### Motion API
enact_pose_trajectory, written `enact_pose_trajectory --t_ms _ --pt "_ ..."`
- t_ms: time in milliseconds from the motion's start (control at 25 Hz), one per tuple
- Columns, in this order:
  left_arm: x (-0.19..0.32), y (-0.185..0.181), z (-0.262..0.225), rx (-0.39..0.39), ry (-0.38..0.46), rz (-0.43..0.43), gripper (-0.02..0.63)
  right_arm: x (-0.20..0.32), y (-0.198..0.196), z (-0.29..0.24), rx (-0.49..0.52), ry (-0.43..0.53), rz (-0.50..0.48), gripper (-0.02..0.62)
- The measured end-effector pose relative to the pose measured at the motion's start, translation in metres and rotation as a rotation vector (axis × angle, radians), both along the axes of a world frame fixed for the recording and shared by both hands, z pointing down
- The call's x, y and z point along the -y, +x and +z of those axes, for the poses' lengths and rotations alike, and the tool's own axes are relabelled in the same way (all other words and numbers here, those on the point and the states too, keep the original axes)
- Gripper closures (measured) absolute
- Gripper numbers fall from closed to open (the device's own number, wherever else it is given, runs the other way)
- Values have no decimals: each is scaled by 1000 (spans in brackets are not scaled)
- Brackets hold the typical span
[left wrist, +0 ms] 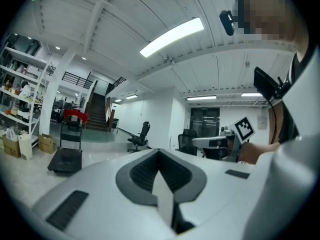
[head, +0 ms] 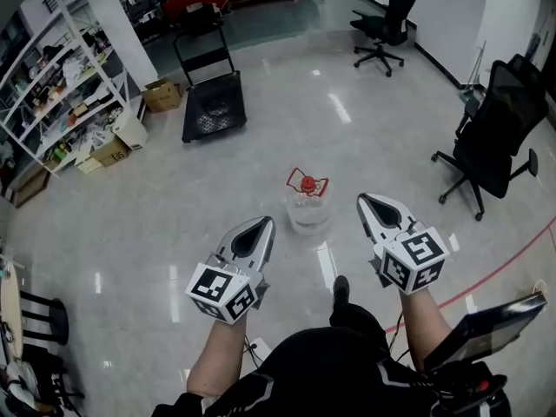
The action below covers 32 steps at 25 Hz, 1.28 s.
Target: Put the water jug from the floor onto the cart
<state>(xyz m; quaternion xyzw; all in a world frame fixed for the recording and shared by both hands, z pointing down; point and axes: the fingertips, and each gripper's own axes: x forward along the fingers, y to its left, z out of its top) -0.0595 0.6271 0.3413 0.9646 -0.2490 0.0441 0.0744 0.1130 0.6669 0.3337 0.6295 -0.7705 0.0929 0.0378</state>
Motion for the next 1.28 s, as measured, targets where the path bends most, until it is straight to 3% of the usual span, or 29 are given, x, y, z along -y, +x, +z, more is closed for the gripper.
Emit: enact_pose_trajectory --t_ms 320,680,1000,1280 --pt "90 63 3 15 6 -21 605 100 49 2 -28 31 -87 592" --pt "187 137 -14 8 13 -42 604 211 114 -2 33 60 -181 592" --pt "269 156 -2 6 -20 -36 604 292 117 20 42 5 -209 591" --pt "355 147 -8 1 -22 40 604 369 109 2 57 4 -140 591"
